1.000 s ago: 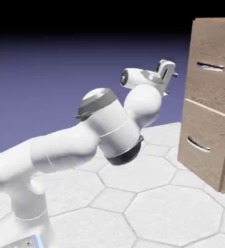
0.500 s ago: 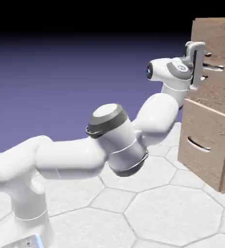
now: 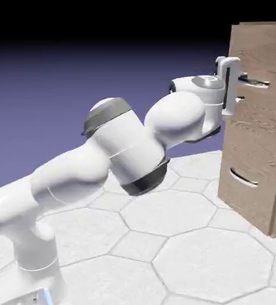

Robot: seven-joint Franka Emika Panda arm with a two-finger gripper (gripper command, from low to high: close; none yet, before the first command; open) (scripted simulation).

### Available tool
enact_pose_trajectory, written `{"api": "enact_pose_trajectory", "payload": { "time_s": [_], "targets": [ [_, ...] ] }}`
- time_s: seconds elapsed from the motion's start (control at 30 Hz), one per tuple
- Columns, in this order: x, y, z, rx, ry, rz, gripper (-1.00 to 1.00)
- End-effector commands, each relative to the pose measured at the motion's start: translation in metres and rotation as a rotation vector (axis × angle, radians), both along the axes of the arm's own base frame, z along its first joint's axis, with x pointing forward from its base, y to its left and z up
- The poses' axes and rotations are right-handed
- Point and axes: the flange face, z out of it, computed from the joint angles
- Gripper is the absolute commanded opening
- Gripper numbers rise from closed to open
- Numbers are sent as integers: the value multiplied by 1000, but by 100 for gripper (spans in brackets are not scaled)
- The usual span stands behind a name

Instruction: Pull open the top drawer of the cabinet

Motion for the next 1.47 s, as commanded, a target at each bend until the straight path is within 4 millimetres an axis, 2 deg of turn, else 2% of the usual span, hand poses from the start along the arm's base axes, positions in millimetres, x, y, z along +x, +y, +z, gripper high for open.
{"api": "enact_pose_trajectory", "payload": {
  "time_s": [0.0,0.07,0.33,0.6,0.7,0.87,1.0,1.13,1.33,1.37,1.4,1.43],
  "targets": [
    [-2,-2,4,2,-5,-2,-100],
    [-16,-5,9,6,-11,-5,-100],
    [-87,-5,9,6,-11,-5,-100],
    [-168,-6,10,5,-16,-7,-100],
    [-176,-7,17,3,-41,-15,-100],
    [-166,-7,20,0,-49,-13,-100],
    [-161,-5,11,4,-17,-6,-100],
    [-203,-5,9,6,-11,-5,-100],
    [-276,-5,9,6,-11,-5,-100],
    [-276,-5,9,6,-11,-5,100],
    [-276,-5,9,6,-11,-5,100],
    [-289,-5,10,9,-10,-4,100]
  ]
}}
